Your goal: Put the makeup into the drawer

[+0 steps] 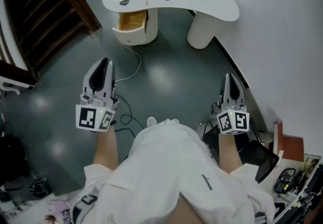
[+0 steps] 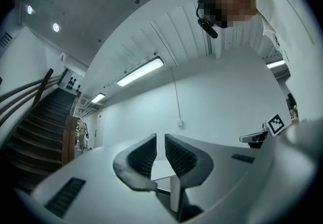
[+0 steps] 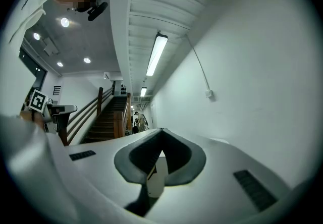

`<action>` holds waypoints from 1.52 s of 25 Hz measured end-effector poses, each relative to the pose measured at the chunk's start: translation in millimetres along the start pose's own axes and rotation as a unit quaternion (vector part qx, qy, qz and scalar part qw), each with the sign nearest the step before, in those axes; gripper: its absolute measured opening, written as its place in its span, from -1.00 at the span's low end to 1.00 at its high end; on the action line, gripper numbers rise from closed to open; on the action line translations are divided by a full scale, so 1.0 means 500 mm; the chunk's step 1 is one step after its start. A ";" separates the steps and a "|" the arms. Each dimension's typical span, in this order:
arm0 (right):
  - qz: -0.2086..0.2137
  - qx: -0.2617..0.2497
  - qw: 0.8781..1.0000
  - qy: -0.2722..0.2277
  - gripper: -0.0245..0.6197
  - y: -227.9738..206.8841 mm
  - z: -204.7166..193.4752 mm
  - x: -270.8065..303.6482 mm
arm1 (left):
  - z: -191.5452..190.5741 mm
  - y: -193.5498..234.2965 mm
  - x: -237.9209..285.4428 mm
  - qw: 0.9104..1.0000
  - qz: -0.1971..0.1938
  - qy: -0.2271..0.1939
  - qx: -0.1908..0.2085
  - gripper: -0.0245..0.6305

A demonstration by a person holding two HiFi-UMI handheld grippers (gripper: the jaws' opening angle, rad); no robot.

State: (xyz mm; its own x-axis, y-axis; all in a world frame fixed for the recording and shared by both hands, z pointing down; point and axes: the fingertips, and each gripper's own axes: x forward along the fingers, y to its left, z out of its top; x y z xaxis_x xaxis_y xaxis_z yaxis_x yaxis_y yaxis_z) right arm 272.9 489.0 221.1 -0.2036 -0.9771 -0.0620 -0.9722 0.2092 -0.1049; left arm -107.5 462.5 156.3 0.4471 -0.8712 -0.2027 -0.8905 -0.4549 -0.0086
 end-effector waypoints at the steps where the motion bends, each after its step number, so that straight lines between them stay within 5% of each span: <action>1: -0.003 0.001 1.000 0.001 -0.87 0.000 -0.001 -0.002 | -0.001 0.002 -0.001 1.000 0.002 0.000 0.001 -0.78; 3: -0.009 0.002 1.000 0.002 -0.87 0.002 -0.002 -0.004 | -0.004 0.010 -0.003 1.000 0.006 0.003 0.002 -0.64; 7: -0.012 -0.004 1.000 0.003 -0.87 0.023 -0.001 0.003 | -0.009 0.045 -0.008 1.000 0.023 0.007 -0.005 0.04; 9: -0.011 -0.004 1.000 0.002 -0.87 0.037 0.000 0.010 | -0.013 0.062 -0.012 0.999 0.033 0.008 -0.003 0.15; 25: -0.020 -0.016 1.000 0.015 -0.87 0.158 -0.034 0.034 | -0.073 0.177 -0.058 0.998 0.029 0.048 -0.013 0.33; 38: -0.008 -0.005 1.000 0.010 -0.87 0.140 -0.053 0.086 | -0.086 0.183 -0.020 0.998 0.031 0.051 -0.009 0.33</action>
State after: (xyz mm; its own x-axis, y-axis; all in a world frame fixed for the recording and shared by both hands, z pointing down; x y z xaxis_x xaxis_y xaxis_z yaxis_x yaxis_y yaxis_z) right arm 192.9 460.5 237.5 -0.1905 -0.9808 -0.0415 -0.9763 0.1937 -0.0965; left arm -190.0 421.8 199.7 0.3990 -0.9113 -0.1016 -0.9151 -0.4028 0.0189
